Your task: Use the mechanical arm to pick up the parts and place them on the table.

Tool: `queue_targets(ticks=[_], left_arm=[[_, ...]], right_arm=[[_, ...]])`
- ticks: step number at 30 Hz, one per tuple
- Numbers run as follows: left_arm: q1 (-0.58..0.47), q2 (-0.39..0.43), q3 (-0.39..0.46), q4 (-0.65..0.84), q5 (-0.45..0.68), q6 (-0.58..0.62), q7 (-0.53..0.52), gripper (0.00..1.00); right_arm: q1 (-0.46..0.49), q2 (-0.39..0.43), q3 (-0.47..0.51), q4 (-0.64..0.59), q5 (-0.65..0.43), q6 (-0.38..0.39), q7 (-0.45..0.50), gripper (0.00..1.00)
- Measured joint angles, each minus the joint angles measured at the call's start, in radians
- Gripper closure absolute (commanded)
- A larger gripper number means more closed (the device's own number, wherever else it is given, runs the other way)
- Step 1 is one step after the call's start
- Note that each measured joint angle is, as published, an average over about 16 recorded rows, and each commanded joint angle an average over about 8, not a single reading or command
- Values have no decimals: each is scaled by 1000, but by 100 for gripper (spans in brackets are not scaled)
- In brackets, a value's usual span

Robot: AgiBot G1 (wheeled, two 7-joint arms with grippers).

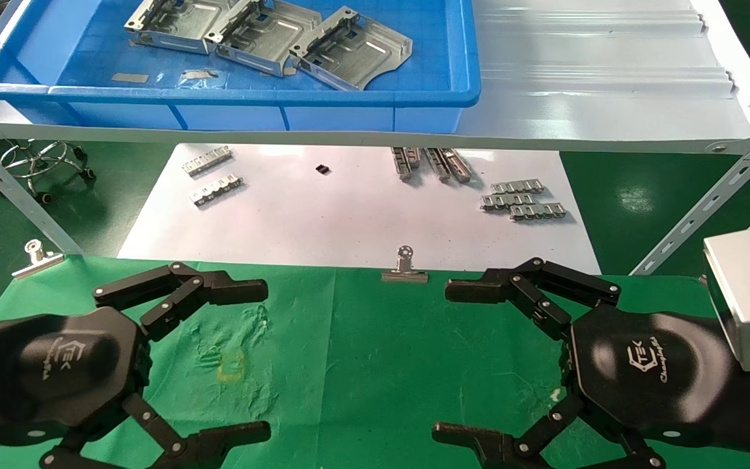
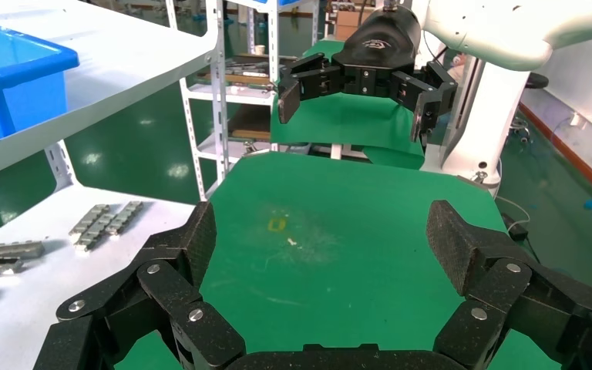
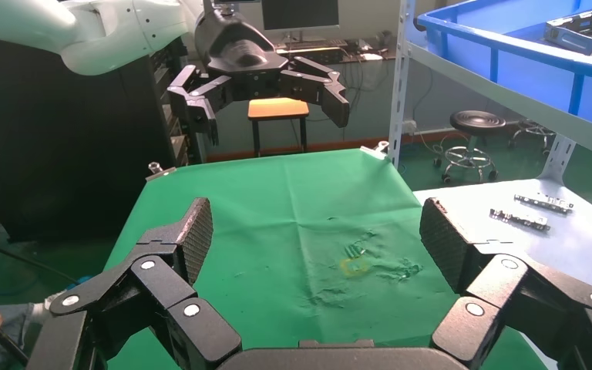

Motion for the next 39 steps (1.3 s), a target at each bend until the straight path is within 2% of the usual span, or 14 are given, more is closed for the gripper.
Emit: queue_targets(ticks=[12, 14, 15, 21, 22, 23, 31, 39], left_arm=[[0, 0, 0, 0, 0, 0, 0, 0], [0, 0, 0, 0, 0, 0, 0, 0], [0, 0, 0, 0, 0, 0, 0, 0], [0, 0, 0, 0, 0, 0, 0, 0], [0, 0, 0, 0, 0, -1, 0, 0], [0, 1, -1, 1, 0, -2, 0, 0], [-11, 10, -12, -6, -2, -54, -10, 0], [-58, 40, -17, -15, 18, -164, -52, 0]], right_arm=[[0, 0, 0, 0, 0, 0, 0, 0], [0, 0, 0, 0, 0, 0, 0, 4], [0, 0, 0, 0, 0, 0, 0, 13], [0, 0, 0, 0, 0, 0, 0, 88], [0, 0, 0, 0, 0, 0, 0, 97], [0, 0, 0, 0, 0, 0, 0, 100], [0, 0, 0, 0, 0, 0, 0, 100], [1, 0, -1, -1, 0, 0, -1, 100]])
